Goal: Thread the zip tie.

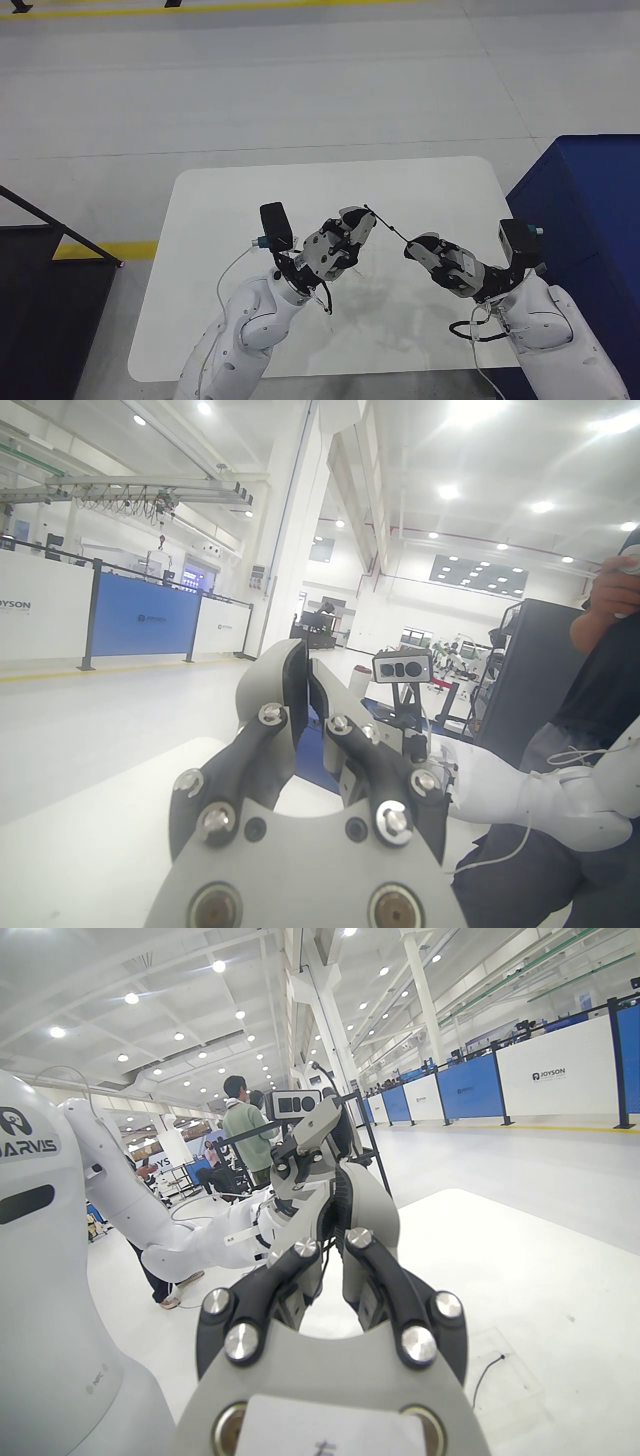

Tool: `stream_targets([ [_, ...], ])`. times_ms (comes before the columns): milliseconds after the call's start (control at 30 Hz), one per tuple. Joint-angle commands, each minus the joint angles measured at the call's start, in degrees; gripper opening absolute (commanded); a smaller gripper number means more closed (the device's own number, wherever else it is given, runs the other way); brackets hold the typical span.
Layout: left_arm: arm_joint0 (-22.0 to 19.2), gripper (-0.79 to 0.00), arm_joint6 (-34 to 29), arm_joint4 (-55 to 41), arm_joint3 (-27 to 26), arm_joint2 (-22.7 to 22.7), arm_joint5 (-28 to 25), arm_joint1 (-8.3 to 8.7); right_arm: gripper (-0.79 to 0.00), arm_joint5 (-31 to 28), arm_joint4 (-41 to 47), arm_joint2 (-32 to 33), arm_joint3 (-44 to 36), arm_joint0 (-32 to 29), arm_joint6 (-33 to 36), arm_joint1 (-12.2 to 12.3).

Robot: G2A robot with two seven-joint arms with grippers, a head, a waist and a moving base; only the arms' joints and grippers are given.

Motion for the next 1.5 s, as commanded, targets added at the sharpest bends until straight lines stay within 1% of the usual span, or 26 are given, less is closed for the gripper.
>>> stream_targets([
  [0, 0.06, -0.785, 0.93, -0.06, -0.24, -0.16, 0.34, -0.03, -0.785, 0.00, 0.00, 0.00, 0.00, 0.00, 0.00, 0.00],
  [167, 0.12, -0.785, 1.14, 0.18, -0.29, -0.12, 0.23, -0.01, -0.785, 0.00, 0.00, 0.00, 0.00, 0.00, 0.00, 0.00],
  [567, -0.52, -0.785, -1.64, -0.52, 0.74, 0.27, 0.28, 0.04, -0.785, 0.00, 0.00, 0.00, 0.00, 0.00, 0.00, 0.00],
  [667, -0.49, -0.785, -2.32, -2.51, 1.06, 0.27, 0.54, 0.00, -0.785, 0.00, 0.00, 0.00, 0.00, 0.00, 0.00, 0.00],
  [833, -0.46, -0.785, -3.93, -6.25, 1.48, -0.06, 0.83, 0.00, -0.785, 1.66, -0.54, 0.00, -0.94, -0.28, -0.97, -0.16],
  [1067, -0.43, -0.785, -9.19, -12.80, 1.85, -0.47, 1.91, 0.10, -0.785, 1.84, -1.46, 0.28, -1.09, -0.57, -2.13, -0.34],
  [1133, -0.61, -0.785, -10.73, -14.50, 1.76, -0.46, 1.42, 0.15, -0.785, 1.93, -1.64, 0.27, -1.13, -0.60, -2.09, -0.36],
  [1267, -0.68, -0.785, -11.66, -13.58, 0.84, -0.42, -0.93, 0.34, -0.785, 2.71, -1.54, 0.07, -1.18, -0.46, -1.73, -0.40],
  [1367, -0.42, -0.785, -9.58, -11.04, 0.14, -0.65, -2.79, 0.43, -0.785, 3.47, -1.46, -0.17, -1.10, -0.34, -1.31, -0.42],
  [1467, -0.03, -0.785, -7.80, -7.77, 0.19, -0.95, -2.85, 0.52, -0.785, 4.03, -0.75, -0.44, -0.96, -0.20, -0.99, -0.44],
])
